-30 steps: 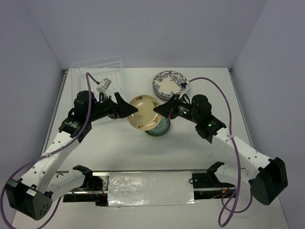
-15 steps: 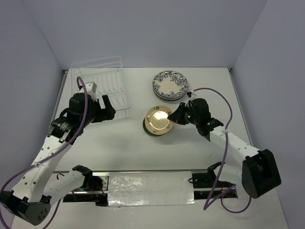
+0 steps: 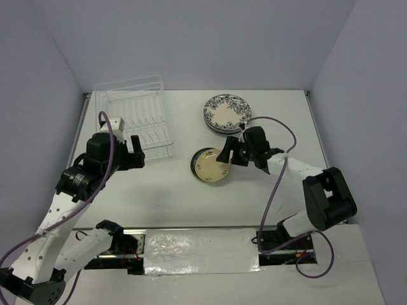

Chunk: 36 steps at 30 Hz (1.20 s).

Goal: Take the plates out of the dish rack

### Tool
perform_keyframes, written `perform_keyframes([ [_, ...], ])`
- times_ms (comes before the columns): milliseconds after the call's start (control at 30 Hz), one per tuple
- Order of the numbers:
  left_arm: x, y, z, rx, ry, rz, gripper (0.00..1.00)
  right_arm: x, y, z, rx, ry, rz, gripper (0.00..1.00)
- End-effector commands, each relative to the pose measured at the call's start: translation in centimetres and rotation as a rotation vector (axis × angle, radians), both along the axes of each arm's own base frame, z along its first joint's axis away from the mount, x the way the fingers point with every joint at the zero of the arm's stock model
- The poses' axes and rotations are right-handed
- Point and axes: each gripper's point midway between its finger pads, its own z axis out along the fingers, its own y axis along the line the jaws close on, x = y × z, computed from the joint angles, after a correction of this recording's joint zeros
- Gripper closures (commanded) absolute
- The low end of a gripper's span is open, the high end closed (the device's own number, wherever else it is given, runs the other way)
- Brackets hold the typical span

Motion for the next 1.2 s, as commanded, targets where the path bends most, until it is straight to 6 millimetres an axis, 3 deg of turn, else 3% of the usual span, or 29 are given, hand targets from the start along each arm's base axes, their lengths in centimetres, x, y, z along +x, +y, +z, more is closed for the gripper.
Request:
perform_keyframes([
  [0,-0.2,1.5,1.5,0.044,-0.062,0.041,0.00,0.7,0.6,2.4,-0.046,-0.068,0.024,0.22],
  [100,-0.2,1.5,1.8,0.033,-0.079,0.046,0.01,0.9,-0.1,2.0,-0.153,-0.049,-0.020,0.21],
  [233,0.3,1.2,1.0,0.027,-0.072,0.044,0.00,0.7,-0.4,2.5,-0.173,-0.058,-0.031,0.20],
  [300,0.6,0.9,-0.2,0.031,-0.046,0.036,0.01,0.6,-0.2,2.0,-0.187,-0.035,-0.008,0.07],
  [433,1.2,0.3,-1.7,0.024,-0.028,0.020,0.01,0.7,0.4,1.3,-0.200,0.004,0.034,0.05],
  [600,1.6,0.2,-2.3,0.032,-0.021,0.020,0.00,0.7,1.5,2.9,-0.137,-0.039,0.068,0.05],
  [667,1.7,0.6,-2.1,0.039,-0.032,0.042,0.01,0.6,1.4,3.9,-0.133,-0.060,0.062,0.05],
  [700,1.8,1.1,-1.9,0.048,-0.041,0.064,0.00,0.6,1.0,5.4,-0.133,-0.098,0.045,0.05],
  [800,1.6,2.1,-1.6,0.055,-0.061,0.116,0.00,-0.2,-1.3,7.7,-0.255,-0.199,-0.007,0.05],
  [867,1.3,3.6,-1.4,0.072,-0.077,0.193,0.00,-1.7,-3.7,11.0,-0.308,-0.283,-0.071,0.03],
  [900,1.2,4.3,-1.3,0.069,-0.082,0.233,0.00,-2.6,-5.9,13.3,-0.339,-0.335,-0.141,0.03],
  [1000,1.0,5.3,-1.0,0.039,-0.100,0.288,0.01,-4.3,-9.2,17.2,-0.363,-0.413,-0.257,0.00],
  [1033,0.9,5.4,-0.9,0.030,-0.106,0.290,0.01,-5.7,-10.5,18.6,-0.359,-0.449,-0.282,0.00],
  [1167,0.0,7.0,0.0,0.032,-0.150,0.360,0.00,-8.5,-14.2,20.9,-0.406,-0.499,-0.358,0.00],
])
